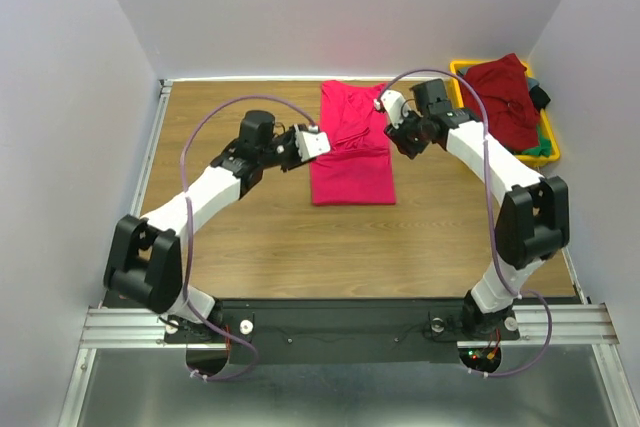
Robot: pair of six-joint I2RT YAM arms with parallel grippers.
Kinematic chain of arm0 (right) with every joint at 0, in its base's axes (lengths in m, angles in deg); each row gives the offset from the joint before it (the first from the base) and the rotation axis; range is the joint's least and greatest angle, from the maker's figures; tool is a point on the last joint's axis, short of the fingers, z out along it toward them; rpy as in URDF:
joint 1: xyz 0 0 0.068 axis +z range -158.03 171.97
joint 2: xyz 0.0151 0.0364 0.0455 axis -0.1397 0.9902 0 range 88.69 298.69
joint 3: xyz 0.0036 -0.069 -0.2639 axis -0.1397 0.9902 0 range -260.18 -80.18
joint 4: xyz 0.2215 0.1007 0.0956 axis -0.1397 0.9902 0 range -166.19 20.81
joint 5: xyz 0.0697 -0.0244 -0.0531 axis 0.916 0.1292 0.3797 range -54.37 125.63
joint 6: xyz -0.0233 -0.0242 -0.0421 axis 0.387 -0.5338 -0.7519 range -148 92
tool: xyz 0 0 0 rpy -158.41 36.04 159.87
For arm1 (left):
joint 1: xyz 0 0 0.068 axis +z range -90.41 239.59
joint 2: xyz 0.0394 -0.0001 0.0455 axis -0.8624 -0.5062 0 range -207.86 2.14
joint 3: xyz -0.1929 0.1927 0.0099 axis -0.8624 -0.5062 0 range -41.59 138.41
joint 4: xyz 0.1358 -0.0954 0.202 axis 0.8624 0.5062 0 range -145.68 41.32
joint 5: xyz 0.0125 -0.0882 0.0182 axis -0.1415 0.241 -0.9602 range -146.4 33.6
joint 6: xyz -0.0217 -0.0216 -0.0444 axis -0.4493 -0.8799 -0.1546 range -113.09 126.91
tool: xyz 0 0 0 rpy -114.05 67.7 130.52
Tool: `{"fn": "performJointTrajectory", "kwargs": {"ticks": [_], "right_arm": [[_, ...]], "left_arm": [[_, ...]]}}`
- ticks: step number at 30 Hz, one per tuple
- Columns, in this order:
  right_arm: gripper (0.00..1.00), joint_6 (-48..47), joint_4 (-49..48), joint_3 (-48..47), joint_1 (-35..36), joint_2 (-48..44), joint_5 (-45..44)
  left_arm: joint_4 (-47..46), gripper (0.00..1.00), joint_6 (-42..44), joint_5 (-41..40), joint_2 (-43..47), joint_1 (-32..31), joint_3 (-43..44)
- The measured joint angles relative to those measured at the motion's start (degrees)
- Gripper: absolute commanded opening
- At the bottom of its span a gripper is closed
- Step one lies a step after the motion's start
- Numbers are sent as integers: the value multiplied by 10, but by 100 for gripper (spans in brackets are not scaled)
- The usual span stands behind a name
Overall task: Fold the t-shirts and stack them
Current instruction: Fold the tshirt
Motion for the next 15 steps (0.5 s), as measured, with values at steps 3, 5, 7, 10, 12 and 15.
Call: {"fn": "performJointTrajectory", "kwargs": {"ticks": [3, 5, 7, 10, 12, 15], "right_arm": [[36, 2, 7, 42, 2, -41, 31], [36, 4, 10, 80, 10, -53, 45], [35, 2, 14, 118, 28, -54, 50], [38, 1, 17, 164, 56, -54, 51], [41, 0, 15, 187, 76, -54, 50], [41, -2, 3, 206, 91, -50, 47]], "left_arm": [[13, 47, -5, 16, 44, -22, -50], [17, 47, -3, 14, 46, -48, -78], [23, 48, 0, 10, 44, -71, -103], [31, 55, 16, -3, 38, -111, -143], [26, 56, 31, -19, 28, -131, -159], [11, 56, 44, -41, 11, -142, -169]]}}
